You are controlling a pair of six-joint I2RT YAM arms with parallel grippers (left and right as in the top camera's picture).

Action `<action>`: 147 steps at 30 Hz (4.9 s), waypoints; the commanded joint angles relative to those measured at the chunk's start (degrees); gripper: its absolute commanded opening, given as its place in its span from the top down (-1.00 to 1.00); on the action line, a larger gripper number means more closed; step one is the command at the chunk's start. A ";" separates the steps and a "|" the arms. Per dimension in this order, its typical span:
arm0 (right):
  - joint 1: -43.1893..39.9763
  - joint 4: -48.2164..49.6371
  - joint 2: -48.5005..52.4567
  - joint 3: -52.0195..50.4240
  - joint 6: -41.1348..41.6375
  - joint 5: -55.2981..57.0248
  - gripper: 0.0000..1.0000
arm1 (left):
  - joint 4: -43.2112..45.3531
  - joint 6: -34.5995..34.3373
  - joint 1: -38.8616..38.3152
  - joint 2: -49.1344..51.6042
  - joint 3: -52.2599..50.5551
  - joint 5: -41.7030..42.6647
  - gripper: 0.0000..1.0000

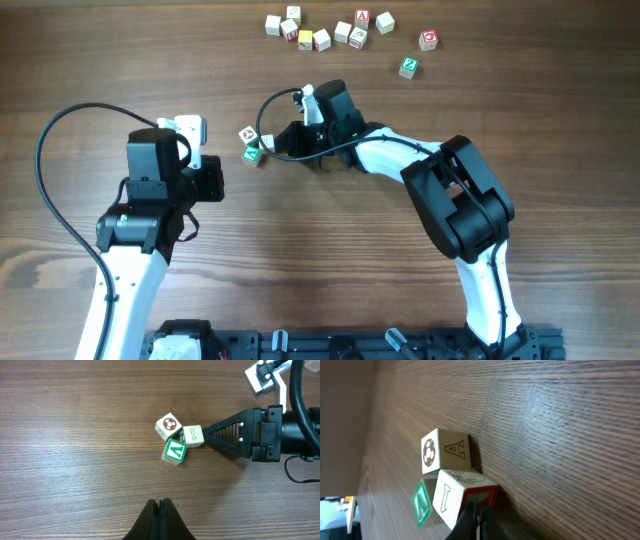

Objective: Form a circle

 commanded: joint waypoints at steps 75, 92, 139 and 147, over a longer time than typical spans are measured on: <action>-23.02 -72.04 -97.33 0.22 -6.19 53.99 -0.99 | -31.04 -5.27 -0.20 -43.65 0.28 8.28 -1.00; -39.50 -32.70 -123.23 -34.45 -0.44 39.87 -0.99 | -31.04 -5.27 -0.20 -43.65 0.28 8.28 -1.00; -39.47 -7.32 -129.04 -77.40 2.27 35.50 -0.99 | -31.04 -5.27 -0.20 -43.65 0.28 8.28 -1.00; -39.47 -7.32 -129.04 -77.40 2.27 35.50 -0.99 | -29.24 -4.85 0.00 -43.89 -0.09 4.61 -1.00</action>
